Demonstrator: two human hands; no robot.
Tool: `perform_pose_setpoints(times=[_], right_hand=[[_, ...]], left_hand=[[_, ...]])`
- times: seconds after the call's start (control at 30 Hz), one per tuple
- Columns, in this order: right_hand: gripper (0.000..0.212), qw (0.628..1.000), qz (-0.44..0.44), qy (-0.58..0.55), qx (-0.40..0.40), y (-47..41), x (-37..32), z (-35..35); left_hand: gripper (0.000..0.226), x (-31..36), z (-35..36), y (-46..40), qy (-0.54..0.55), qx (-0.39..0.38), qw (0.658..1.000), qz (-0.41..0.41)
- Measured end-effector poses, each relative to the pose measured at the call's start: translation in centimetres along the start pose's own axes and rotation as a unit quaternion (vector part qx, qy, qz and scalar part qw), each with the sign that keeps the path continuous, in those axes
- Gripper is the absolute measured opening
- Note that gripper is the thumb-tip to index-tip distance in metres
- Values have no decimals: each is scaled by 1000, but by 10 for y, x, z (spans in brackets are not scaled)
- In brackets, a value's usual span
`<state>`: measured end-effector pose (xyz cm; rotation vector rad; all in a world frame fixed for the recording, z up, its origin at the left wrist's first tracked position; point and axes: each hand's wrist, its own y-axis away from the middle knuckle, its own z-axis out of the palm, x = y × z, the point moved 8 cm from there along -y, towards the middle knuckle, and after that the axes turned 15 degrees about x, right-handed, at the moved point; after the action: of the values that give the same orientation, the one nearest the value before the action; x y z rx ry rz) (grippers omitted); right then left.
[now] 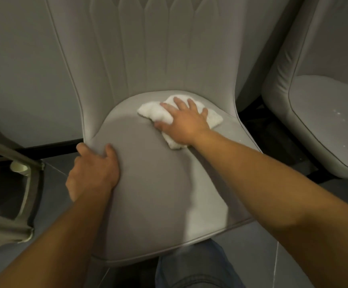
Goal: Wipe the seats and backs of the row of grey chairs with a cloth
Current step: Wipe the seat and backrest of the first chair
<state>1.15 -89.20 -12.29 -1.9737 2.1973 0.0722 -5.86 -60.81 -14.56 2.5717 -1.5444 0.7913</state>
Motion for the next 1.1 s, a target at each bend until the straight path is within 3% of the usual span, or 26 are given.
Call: perform_pose_setpoints(times=[0.2,0.4,0.67,0.9,1.1], right_hand=[[85,999,34,4,5,-43,12,-6],[94,997,77,11,4,-10,43,-12],[97,996,79,31,27,146,129,-48],[94,998,41,37,10,258,124,-57],[92,998,62,17,5,176,119,-48]], left_hand=[[75,1,2,-4,-3,18,1000,6],[77,1,1,-3,-17,2,1000,5],[70,1,1,-2,-4,-15,1000,-7],[71,3,0,-2,-1,-8,1000,4],[73,2,2,-3,-14,1,1000,7]])
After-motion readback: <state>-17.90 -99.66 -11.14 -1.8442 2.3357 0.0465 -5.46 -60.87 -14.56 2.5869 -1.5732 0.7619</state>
